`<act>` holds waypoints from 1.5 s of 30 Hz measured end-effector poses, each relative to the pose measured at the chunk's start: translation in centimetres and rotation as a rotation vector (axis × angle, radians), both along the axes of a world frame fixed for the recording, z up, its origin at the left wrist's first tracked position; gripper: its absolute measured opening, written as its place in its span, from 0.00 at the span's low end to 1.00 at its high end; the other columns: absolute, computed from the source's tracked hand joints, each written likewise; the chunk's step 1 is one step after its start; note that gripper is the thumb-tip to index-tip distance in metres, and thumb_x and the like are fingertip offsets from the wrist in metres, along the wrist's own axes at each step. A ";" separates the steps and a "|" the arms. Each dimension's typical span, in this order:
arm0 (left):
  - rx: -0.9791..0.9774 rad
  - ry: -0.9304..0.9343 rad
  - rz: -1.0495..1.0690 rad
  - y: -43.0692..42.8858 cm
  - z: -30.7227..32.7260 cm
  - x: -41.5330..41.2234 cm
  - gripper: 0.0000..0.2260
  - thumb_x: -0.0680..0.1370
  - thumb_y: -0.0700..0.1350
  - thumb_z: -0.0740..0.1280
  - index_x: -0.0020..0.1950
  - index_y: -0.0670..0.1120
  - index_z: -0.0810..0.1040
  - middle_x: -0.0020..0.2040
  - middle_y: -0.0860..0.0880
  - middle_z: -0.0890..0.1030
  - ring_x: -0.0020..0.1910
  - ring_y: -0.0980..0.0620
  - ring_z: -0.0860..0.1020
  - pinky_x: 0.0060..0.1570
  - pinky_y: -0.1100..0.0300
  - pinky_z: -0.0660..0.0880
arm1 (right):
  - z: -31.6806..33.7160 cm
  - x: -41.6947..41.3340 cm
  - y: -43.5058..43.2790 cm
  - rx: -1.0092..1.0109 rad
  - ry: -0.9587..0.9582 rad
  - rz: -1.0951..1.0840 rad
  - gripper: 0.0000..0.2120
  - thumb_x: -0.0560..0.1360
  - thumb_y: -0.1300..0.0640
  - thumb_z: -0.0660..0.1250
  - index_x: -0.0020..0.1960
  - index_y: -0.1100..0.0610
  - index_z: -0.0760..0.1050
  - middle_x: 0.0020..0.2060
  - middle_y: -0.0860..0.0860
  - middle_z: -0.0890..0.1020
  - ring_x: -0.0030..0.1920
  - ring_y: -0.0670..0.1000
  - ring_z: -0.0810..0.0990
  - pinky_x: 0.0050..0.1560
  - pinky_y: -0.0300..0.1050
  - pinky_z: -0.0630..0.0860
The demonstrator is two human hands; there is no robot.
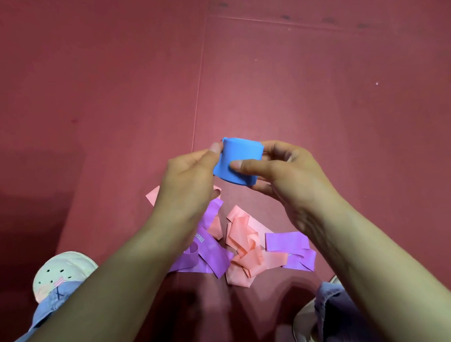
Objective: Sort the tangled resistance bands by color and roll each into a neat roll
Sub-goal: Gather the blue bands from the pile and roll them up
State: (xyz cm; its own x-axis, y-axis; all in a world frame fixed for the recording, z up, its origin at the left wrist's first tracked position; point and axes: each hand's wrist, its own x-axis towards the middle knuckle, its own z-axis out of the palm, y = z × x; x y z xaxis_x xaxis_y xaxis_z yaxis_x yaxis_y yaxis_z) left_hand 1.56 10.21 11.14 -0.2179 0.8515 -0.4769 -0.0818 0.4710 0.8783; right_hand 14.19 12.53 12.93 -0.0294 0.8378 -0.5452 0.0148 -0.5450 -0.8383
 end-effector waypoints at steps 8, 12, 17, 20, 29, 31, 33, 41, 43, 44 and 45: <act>-0.060 -0.363 0.154 0.1 0.4 -0.8 0.17 0.64 0.58 0.71 0.45 0.47 0.85 0.49 0.45 0.85 0.52 0.46 0.83 0.46 0.49 0.82 | 0.5 -0.1 -0.3 0.024 0.151 0.049 0.14 0.66 0.67 0.75 0.51 0.59 0.81 0.36 0.47 0.84 0.34 0.40 0.82 0.32 0.29 0.73; -0.116 -0.465 0.185 0.1 0.3 -1.0 0.20 0.62 0.54 0.73 0.51 0.49 0.84 0.50 0.48 0.85 0.52 0.49 0.83 0.48 0.52 0.80 | 0.5 -0.5 -0.6 0.081 0.180 0.072 0.15 0.66 0.68 0.74 0.52 0.60 0.80 0.35 0.47 0.83 0.33 0.40 0.81 0.31 0.28 0.73; -0.226 -0.678 0.221 0.4 0.4 -1.5 0.27 0.64 0.52 0.73 0.62 0.48 0.80 0.59 0.47 0.82 0.53 0.49 0.81 0.55 0.48 0.74 | 0.4 -0.8 -0.7 0.126 0.178 0.099 0.18 0.66 0.69 0.75 0.54 0.61 0.80 0.42 0.51 0.84 0.40 0.45 0.83 0.39 0.32 0.76; -0.214 -0.775 0.123 0.3 0.5 -1.8 0.26 0.67 0.52 0.70 0.65 0.49 0.78 0.63 0.44 0.79 0.59 0.46 0.79 0.60 0.38 0.70 | 0.4 -0.8 -0.7 0.129 0.207 0.123 0.19 0.66 0.71 0.74 0.55 0.62 0.79 0.45 0.55 0.85 0.43 0.48 0.83 0.42 0.34 0.77; -0.163 -0.900 -0.005 0.3 0.0 -1.4 0.24 0.73 0.54 0.64 0.68 0.46 0.75 0.62 0.41 0.80 0.62 0.45 0.79 0.61 0.40 0.72 | 0.9 -0.1 -0.4 0.162 0.163 0.153 0.21 0.65 0.73 0.73 0.56 0.59 0.79 0.46 0.57 0.85 0.40 0.46 0.84 0.37 0.32 0.76; -0.172 -0.841 0.007 0.3 0.3 -1.6 0.24 0.71 0.55 0.66 0.65 0.47 0.77 0.59 0.42 0.82 0.58 0.46 0.81 0.57 0.44 0.76 | 0.9 -0.1 -0.4 0.153 0.168 0.157 0.21 0.65 0.72 0.74 0.55 0.58 0.79 0.44 0.57 0.85 0.40 0.48 0.84 0.37 0.33 0.76; -0.159 -0.610 0.081 0.4 0.4 -1.3 0.26 0.67 0.57 0.71 0.62 0.46 0.79 0.57 0.42 0.83 0.53 0.49 0.82 0.52 0.52 0.79 | 0.8 0.0 -0.4 0.157 0.151 0.136 0.21 0.64 0.71 0.75 0.55 0.59 0.79 0.41 0.57 0.86 0.38 0.47 0.84 0.38 0.32 0.76; 0.399 0.506 0.297 0.0 -0.3 -1.4 0.14 0.72 0.53 0.73 0.37 0.52 0.69 0.46 0.44 0.75 0.44 0.53 0.73 0.47 0.66 0.70 | 0.3 -0.9 -0.8 0.100 0.217 0.106 0.17 0.66 0.69 0.74 0.54 0.62 0.80 0.45 0.55 0.85 0.45 0.52 0.85 0.52 0.45 0.81; 0.435 0.520 0.284 -0.1 -0.1 -1.2 0.08 0.73 0.51 0.72 0.38 0.55 0.75 0.47 0.46 0.79 0.46 0.53 0.77 0.48 0.67 0.72 | 0.3 -1.1 -1.0 0.089 0.232 0.099 0.16 0.66 0.69 0.74 0.54 0.62 0.80 0.44 0.55 0.85 0.45 0.52 0.84 0.51 0.45 0.81; 0.437 0.492 0.278 -0.1 0.0 -1.0 0.06 0.74 0.50 0.72 0.39 0.56 0.77 0.46 0.47 0.81 0.46 0.53 0.78 0.48 0.65 0.73 | 0.3 -1.1 -1.1 0.087 0.237 0.094 0.16 0.66 0.69 0.74 0.54 0.62 0.80 0.44 0.55 0.85 0.45 0.52 0.84 0.51 0.44 0.81; 0.429 0.455 0.273 -0.2 0.0 -0.8 0.05 0.75 0.49 0.71 0.40 0.55 0.79 0.44 0.49 0.82 0.44 0.55 0.79 0.46 0.65 0.74 | 0.3 -1.1 -1.1 0.087 0.237 0.088 0.16 0.66 0.69 0.74 0.54 0.62 0.80 0.44 0.55 0.84 0.45 0.52 0.84 0.51 0.44 0.81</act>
State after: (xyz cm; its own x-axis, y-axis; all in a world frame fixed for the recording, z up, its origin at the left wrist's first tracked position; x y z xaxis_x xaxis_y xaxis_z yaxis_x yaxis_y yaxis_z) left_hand 0.74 10.05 11.16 -0.5505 0.8309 0.0807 0.2740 0.0885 0.9577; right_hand 13.05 11.41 13.25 -0.2226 0.8699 -0.4401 -0.1434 -0.4757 -0.8678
